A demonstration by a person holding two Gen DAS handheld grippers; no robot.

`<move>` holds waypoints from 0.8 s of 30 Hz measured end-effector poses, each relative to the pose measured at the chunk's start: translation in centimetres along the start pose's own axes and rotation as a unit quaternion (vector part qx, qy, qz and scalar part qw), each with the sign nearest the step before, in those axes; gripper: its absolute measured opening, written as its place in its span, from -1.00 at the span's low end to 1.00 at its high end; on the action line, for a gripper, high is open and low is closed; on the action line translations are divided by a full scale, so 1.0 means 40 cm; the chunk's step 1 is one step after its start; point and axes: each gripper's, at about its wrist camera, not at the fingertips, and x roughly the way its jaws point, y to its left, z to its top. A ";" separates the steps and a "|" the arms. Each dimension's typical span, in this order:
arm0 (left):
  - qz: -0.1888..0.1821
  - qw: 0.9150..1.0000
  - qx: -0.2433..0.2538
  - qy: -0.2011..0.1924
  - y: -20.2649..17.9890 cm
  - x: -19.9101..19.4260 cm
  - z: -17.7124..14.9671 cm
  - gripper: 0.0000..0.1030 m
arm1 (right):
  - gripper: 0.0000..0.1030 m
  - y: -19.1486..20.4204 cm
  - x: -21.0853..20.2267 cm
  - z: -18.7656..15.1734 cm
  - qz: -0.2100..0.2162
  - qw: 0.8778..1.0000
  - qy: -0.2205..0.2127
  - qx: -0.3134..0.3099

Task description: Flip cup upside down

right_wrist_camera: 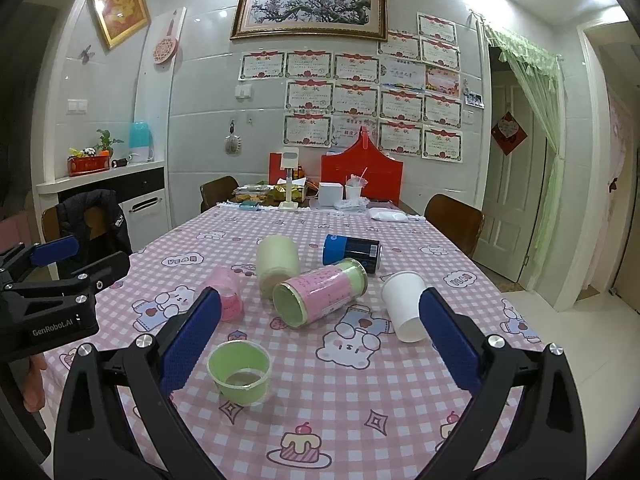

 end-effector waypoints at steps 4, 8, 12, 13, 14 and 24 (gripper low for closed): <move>0.009 1.000 0.006 -0.008 -0.009 -0.005 -0.004 0.67 | 0.85 -0.003 -0.003 -0.006 -0.001 1.000 -0.001 0.003; 0.008 1.000 0.007 -0.010 -0.013 -0.008 -0.004 0.68 | 0.85 -0.005 -0.012 -0.010 -0.002 1.000 -0.006 0.005; 0.009 1.000 0.011 -0.014 -0.015 -0.012 -0.004 0.68 | 0.85 -0.012 -0.017 -0.011 -0.003 1.000 -0.009 0.006; 0.008 1.000 0.011 -0.015 -0.015 -0.013 -0.004 0.68 | 0.85 -0.013 -0.017 -0.012 -0.003 1.000 -0.009 0.006; 0.007 1.000 0.010 -0.015 -0.016 -0.015 -0.004 0.68 | 0.85 -0.013 -0.017 -0.012 -0.002 1.000 -0.008 0.007; 0.008 1.000 0.014 -0.023 -0.018 -0.028 -0.003 0.68 | 0.85 -0.014 -0.022 -0.014 -0.004 1.000 -0.010 0.006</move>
